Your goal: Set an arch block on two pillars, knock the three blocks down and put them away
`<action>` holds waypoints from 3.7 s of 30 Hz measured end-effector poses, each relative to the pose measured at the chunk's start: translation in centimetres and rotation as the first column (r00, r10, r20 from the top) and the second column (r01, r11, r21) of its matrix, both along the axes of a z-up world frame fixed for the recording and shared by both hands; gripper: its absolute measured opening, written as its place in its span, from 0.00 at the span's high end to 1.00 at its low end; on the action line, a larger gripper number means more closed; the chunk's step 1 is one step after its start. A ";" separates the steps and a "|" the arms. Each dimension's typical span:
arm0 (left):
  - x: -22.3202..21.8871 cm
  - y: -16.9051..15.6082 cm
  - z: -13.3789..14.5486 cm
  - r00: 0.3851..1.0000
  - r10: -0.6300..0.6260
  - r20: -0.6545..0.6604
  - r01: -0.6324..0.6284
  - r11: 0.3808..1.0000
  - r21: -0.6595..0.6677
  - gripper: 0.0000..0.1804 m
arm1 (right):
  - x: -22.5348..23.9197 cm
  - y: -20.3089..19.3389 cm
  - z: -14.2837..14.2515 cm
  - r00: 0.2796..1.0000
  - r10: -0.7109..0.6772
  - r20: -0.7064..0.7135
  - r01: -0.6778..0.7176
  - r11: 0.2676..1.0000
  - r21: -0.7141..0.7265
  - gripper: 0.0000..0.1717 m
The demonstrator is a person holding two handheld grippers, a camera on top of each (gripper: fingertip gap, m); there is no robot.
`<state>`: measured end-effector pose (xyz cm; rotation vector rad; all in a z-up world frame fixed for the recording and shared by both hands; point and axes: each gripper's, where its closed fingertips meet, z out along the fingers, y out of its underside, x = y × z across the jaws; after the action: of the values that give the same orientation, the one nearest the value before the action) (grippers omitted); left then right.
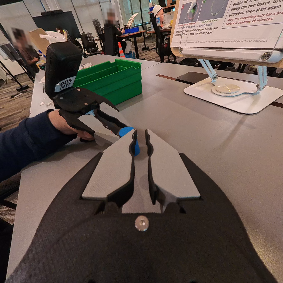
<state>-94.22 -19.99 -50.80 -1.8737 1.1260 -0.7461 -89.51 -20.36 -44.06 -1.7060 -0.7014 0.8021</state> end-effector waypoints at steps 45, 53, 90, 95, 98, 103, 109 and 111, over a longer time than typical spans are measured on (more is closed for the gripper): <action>-19.8 0.0 20.8 0.899 0.385 0.209 -0.434 0.849 0.302 0.59 | 0.7 -0.2 1.0 0.999 -0.008 -0.031 0.008 1.000 0.024 0.95; -32.0 9.9 6.0 0.761 0.559 -0.329 -0.574 0.817 0.061 0.71 | 0.5 -0.1 0.4 1.000 -0.004 -0.014 0.004 1.000 0.010 0.94; -3.7 -1.4 13.3 0.859 0.352 -0.372 0.107 0.586 0.803 0.95 | 0.0 -3.4 4.6 0.933 0.231 -0.274 -0.233 0.972 0.028 0.83; 1.4 -1.7 10.7 0.826 0.360 -0.434 0.241 0.471 0.849 0.96 | 0.5 -3.3 4.6 0.940 0.225 -0.257 -0.219 0.974 0.052 0.81; 2.3 -1.4 10.5 0.816 0.377 -0.437 0.261 0.434 0.862 0.96 | 0.6 -2.8 4.2 0.952 0.197 -0.234 -0.194 0.980 0.037 0.78; 2.6 -1.7 10.5 0.841 0.361 -0.403 0.246 0.408 0.879 0.96 | 0.9 -2.4 4.2 0.950 0.184 -0.252 -0.184 0.983 0.023 0.80; 3.4 -2.8 10.6 0.875 0.310 -0.372 0.242 0.385 0.891 0.96 | -0.3 -3.4 3.7 0.950 0.242 -0.195 -0.238 0.970 0.043 0.82; 3.7 -3.2 10.6 0.881 0.302 -0.365 0.248 0.362 0.898 0.96 | -0.5 -3.8 3.8 0.945 0.262 -0.196 -0.256 0.965 0.054 0.82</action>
<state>-90.54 -23.17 -40.22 -0.9984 1.3819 0.4717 -90.02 -24.12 -40.26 -1.4990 -0.8020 1.1265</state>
